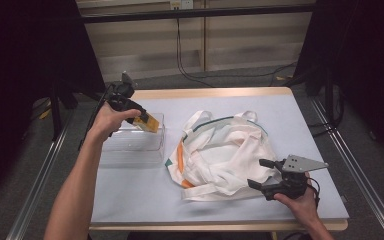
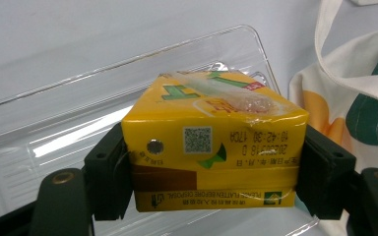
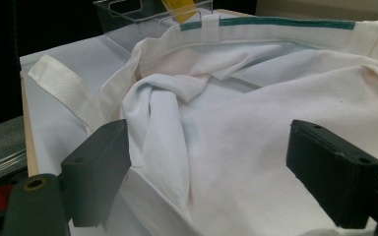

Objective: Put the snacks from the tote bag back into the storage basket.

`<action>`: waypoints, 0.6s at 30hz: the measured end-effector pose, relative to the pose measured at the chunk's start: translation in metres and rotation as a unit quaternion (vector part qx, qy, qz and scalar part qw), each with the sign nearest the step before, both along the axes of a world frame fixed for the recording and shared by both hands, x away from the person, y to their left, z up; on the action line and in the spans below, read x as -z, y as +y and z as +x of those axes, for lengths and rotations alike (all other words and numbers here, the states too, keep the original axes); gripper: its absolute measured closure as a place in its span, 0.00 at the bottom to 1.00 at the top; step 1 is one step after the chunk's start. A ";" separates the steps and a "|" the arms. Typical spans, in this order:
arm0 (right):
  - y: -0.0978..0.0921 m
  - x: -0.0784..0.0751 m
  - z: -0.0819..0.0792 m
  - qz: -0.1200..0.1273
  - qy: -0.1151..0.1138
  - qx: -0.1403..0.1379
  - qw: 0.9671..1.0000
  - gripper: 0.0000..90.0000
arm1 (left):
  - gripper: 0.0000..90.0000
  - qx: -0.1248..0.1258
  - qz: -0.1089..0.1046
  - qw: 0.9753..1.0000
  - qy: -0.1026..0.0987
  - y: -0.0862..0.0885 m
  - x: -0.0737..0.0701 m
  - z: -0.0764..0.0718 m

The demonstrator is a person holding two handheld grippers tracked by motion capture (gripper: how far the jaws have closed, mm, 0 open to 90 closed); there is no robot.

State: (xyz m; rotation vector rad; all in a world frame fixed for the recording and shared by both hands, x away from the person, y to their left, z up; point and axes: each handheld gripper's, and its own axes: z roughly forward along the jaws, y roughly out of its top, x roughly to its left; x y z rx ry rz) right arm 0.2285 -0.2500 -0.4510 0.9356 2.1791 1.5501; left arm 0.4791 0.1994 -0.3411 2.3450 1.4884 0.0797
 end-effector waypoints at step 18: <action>0.003 0.000 -0.001 -0.008 -0.001 -0.004 1.000 0.19 | 0.30 -0.049 0.003 0.998 0.043 -0.017 0.010 0.015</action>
